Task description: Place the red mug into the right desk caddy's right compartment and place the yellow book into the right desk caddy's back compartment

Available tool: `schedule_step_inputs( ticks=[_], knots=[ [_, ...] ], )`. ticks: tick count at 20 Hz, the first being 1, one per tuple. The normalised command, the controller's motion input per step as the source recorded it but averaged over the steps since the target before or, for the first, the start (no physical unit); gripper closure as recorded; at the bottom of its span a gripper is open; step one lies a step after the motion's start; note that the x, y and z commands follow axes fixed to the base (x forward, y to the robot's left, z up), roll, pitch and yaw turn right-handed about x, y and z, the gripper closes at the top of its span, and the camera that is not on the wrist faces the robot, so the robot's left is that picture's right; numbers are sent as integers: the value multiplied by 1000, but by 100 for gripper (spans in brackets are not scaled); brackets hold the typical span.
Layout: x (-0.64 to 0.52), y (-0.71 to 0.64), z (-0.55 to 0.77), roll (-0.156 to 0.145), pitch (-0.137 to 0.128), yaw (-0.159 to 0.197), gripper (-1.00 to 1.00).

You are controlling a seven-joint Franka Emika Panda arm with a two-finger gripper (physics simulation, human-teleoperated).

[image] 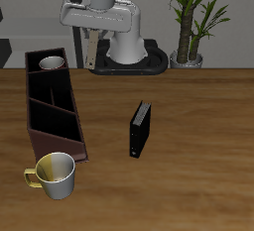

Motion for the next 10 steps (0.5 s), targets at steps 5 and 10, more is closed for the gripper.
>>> schedule_step_inputs(
  ticks=[5, 10],
  knots=[
    [324, -113, -49, -31, 62, -20, 100],
    [152, 36, -100, 24, 64, 5, 100]
  ],
)
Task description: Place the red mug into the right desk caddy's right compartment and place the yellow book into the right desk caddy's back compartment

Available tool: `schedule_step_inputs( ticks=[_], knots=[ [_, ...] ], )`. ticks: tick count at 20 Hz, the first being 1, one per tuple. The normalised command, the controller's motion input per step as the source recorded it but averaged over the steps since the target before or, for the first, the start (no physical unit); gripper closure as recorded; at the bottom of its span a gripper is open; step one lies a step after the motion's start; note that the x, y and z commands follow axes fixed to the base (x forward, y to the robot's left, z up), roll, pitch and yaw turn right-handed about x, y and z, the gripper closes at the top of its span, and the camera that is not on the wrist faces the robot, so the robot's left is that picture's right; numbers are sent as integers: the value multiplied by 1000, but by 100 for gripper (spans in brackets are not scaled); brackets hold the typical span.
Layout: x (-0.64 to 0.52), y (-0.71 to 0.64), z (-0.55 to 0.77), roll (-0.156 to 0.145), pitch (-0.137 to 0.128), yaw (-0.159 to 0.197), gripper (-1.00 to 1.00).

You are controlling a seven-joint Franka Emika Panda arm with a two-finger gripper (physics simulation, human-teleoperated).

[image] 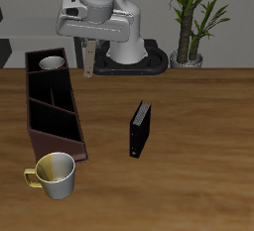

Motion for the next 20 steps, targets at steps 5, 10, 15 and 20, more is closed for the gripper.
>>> schedule_step_inputs(
  ticks=[5, 10, 15, 20],
  knots=[
    [-8, 88, -66, 21, 16, 3, 100],
    [13, -152, 52, -18, 16, 9, 100],
    [-27, -215, 49, 21, 26, 24, 100],
    [-17, -348, 62, 15, 31, -12, 100]
  ],
)
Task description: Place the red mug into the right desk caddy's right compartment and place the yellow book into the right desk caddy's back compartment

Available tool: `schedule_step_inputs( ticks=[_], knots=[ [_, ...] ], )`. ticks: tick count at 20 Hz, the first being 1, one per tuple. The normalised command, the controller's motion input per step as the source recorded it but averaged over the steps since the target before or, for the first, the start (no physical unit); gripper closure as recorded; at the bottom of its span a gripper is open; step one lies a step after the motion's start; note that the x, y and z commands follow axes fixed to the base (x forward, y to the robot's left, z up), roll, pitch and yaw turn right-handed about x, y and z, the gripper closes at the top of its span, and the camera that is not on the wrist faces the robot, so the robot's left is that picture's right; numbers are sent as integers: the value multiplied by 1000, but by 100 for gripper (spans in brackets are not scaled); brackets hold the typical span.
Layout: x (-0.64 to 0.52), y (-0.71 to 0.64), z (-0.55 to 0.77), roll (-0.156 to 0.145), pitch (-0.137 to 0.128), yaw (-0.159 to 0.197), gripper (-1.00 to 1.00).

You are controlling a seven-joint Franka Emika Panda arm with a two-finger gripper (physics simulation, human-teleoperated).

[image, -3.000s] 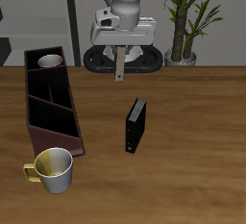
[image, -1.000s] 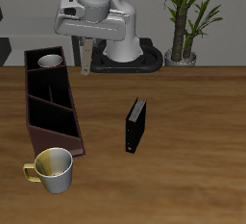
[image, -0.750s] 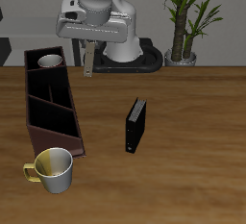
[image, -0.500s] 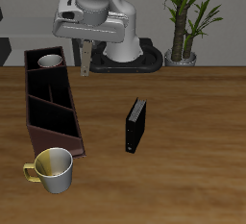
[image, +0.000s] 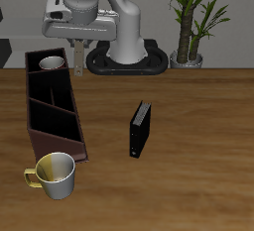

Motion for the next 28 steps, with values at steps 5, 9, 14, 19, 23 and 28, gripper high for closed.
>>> schedule_step_inputs(
  ticks=[5, 9, 14, 19, 23, 28],
  knots=[
    [-56, -300, 56, -6, 9, 5, 100],
    [-2, -259, 55, -12, 12, 15, 100],
    [-11, -288, 74, -18, 10, -1, 100],
    [79, -87, 29, -23, 8, -6, 100],
    [120, 12, 225, -12, -14, -3, 100],
    [160, 4, 107, -10, 4, 13, 100]
  ],
)
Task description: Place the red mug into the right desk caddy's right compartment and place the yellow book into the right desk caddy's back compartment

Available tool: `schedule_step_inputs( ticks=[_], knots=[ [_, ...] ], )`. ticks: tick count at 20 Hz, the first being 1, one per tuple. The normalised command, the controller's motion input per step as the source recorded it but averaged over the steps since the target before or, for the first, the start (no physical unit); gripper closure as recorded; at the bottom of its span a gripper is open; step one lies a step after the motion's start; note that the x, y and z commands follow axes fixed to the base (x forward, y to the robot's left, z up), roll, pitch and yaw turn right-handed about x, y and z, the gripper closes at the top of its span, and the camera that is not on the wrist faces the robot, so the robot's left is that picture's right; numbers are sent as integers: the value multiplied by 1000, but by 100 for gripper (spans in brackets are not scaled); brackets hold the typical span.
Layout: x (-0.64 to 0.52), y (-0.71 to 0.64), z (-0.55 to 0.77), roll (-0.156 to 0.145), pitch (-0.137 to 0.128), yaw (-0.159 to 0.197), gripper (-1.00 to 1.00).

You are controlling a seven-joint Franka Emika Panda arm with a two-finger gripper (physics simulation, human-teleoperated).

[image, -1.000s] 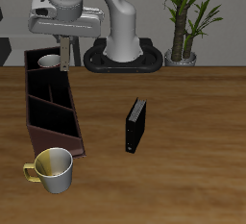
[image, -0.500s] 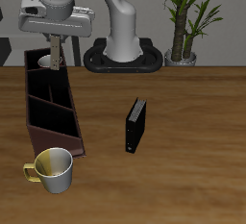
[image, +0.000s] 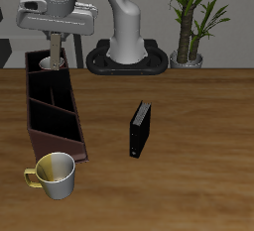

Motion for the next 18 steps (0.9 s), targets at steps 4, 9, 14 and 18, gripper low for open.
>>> schedule_step_inputs(
  ticks=[4, 9, 14, 18],
  knots=[
    [110, -37, 100, -14, -8, -18, 100],
    [145, -34, 46, -14, -6, 8, 100],
    [182, -85, -30, -27, 5, -3, 100],
    [124, -63, -55, -6, -4, -8, 100]
  ],
)
